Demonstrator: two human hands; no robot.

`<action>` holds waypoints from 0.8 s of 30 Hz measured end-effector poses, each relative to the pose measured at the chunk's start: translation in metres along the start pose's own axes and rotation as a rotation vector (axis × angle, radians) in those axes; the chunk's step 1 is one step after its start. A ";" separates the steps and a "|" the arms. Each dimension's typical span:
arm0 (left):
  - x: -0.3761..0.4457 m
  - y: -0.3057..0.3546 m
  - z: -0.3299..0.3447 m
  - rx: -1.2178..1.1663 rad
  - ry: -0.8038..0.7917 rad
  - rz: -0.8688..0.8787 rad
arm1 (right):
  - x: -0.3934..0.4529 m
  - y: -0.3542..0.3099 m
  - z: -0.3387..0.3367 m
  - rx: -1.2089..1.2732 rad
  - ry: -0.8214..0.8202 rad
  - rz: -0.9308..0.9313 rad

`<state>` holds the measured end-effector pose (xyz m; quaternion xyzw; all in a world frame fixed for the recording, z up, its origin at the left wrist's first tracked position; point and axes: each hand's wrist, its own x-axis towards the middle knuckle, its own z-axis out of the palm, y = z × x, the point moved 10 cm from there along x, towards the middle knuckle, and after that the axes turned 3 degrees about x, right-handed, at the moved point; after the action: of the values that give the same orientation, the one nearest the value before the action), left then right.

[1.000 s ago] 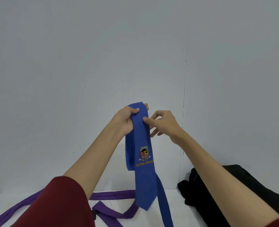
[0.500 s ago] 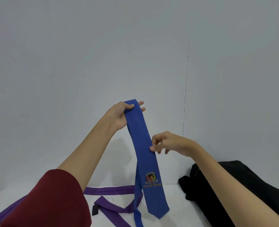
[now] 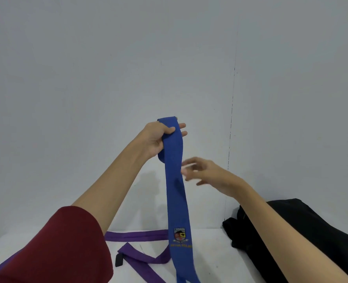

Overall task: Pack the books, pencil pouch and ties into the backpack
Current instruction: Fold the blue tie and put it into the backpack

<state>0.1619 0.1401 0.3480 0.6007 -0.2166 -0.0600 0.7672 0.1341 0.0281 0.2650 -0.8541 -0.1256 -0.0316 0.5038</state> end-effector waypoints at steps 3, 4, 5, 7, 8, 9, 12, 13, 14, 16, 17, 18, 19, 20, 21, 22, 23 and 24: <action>0.001 -0.001 0.002 0.081 0.009 0.043 | 0.004 -0.023 -0.002 0.179 0.065 -0.088; 0.002 0.000 0.001 0.092 0.022 0.063 | 0.005 -0.029 -0.002 0.193 0.092 -0.108; 0.003 0.002 -0.001 0.091 0.041 0.083 | 0.006 -0.034 -0.004 0.208 0.134 -0.121; 0.003 0.008 -0.006 0.089 0.070 0.121 | 0.007 -0.040 -0.010 0.250 0.227 -0.142; 0.003 0.012 -0.007 0.094 0.063 0.128 | 0.008 -0.043 -0.013 0.272 0.262 -0.151; 0.003 0.015 -0.007 0.103 0.033 0.123 | 0.008 -0.046 -0.016 0.301 0.290 -0.159; 0.001 0.024 -0.003 0.131 -0.078 0.087 | 0.009 -0.056 -0.027 0.393 0.343 -0.181; 0.002 0.027 -0.004 0.145 -0.086 0.090 | 0.010 -0.059 -0.028 0.382 0.339 -0.180; 0.003 0.030 -0.004 0.161 -0.084 0.100 | 0.010 -0.061 -0.029 0.355 0.321 -0.176; 0.005 0.034 -0.004 0.176 -0.080 0.132 | 0.011 -0.062 -0.026 0.318 0.263 -0.157; 0.006 0.036 -0.003 0.166 -0.080 0.149 | 0.012 -0.062 -0.023 0.324 0.230 -0.150; 0.007 0.038 -0.002 0.151 -0.082 0.163 | 0.012 -0.061 -0.021 0.338 0.199 -0.149; 0.007 0.040 -0.001 0.125 -0.084 0.175 | 0.013 -0.062 -0.019 0.348 0.173 -0.152; 0.007 0.043 0.000 0.101 -0.085 0.187 | 0.013 -0.064 -0.018 0.349 0.153 -0.161; 0.007 0.046 0.000 0.079 -0.085 0.196 | 0.013 -0.067 -0.019 0.349 0.140 -0.174; 0.007 0.047 0.001 0.063 -0.085 0.197 | 0.013 -0.070 -0.020 0.356 0.135 -0.187; 0.007 0.045 0.001 0.047 -0.083 0.185 | 0.012 -0.073 -0.022 0.376 0.142 -0.201; 0.006 0.040 0.002 0.030 -0.085 0.151 | 0.011 -0.076 -0.025 0.410 0.161 -0.213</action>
<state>0.1604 0.1472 0.3875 0.5910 -0.2944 -0.0244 0.7506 0.1282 0.0430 0.3441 -0.7105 -0.1781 -0.1262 0.6690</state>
